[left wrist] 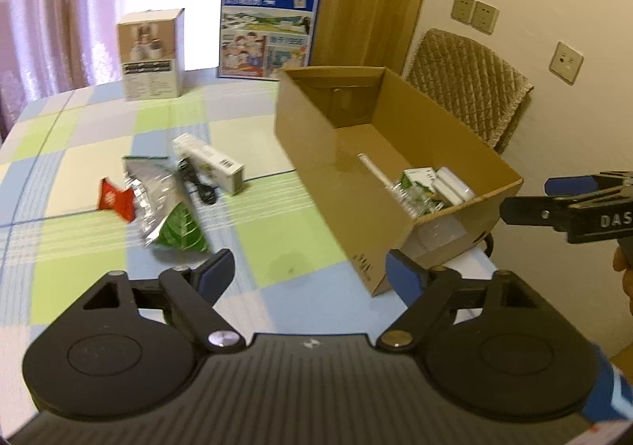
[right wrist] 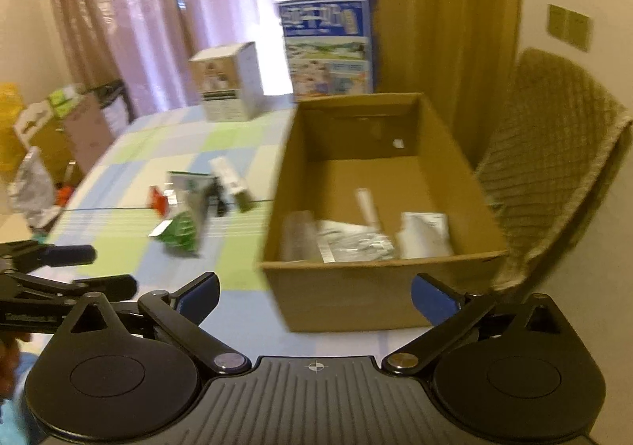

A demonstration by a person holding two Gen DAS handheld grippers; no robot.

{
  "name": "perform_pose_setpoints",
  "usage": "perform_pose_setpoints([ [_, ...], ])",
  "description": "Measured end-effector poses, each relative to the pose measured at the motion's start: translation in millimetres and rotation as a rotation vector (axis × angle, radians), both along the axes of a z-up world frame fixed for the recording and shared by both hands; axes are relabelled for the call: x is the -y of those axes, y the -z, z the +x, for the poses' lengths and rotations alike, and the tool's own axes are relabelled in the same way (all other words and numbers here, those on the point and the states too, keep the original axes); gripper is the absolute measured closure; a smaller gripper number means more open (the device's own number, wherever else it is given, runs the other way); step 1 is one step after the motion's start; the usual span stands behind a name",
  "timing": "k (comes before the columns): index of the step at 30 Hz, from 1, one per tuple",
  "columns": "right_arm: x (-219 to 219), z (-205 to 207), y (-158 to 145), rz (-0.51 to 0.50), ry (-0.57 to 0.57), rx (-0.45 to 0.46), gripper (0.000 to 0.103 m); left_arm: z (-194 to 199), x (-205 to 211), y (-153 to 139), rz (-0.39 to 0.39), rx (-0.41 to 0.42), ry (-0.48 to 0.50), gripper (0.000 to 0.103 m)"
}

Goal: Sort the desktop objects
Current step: 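Withdraw both tools from the cardboard box back over the table, then lower the right tool onto the silver foil tea bag and grasp it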

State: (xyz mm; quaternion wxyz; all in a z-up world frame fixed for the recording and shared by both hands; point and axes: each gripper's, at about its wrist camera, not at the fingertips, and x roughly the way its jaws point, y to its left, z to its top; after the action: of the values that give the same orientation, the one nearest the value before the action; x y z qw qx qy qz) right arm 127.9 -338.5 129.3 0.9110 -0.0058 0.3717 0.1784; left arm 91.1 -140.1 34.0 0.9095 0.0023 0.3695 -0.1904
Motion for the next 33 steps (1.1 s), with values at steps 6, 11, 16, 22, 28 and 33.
perform_pose_setpoints([
  [6, -39, -17, 1, 0.031, -0.087, -0.019, 0.002, -21, -46, -1, 0.009, -0.009, -0.093, 0.01],
  [11, -64, -24, 8, 0.034, -0.135, -0.04, 0.002, -32, -84, -2, 0.042, -0.008, -0.161, 0.008],
  [16, -82, -25, 15, 0.023, -0.171, -0.057, 0.002, -39, -117, -1, 0.051, -0.006, -0.217, 0.007],
  [22, -104, -17, 19, 0.012, -0.197, -0.054, 0.002, -40, -145, 4, 0.065, -0.014, -0.248, 0.007],
  [28, -138, 1, 18, 0.014, -0.247, -0.032, 0.002, -29, -162, 14, 0.076, -0.027, -0.264, 0.006],
  [33, -168, 29, 31, -0.007, -0.284, -0.04, 0.002, -15, -172, 24, 0.088, -0.039, -0.25, 0.006],
])
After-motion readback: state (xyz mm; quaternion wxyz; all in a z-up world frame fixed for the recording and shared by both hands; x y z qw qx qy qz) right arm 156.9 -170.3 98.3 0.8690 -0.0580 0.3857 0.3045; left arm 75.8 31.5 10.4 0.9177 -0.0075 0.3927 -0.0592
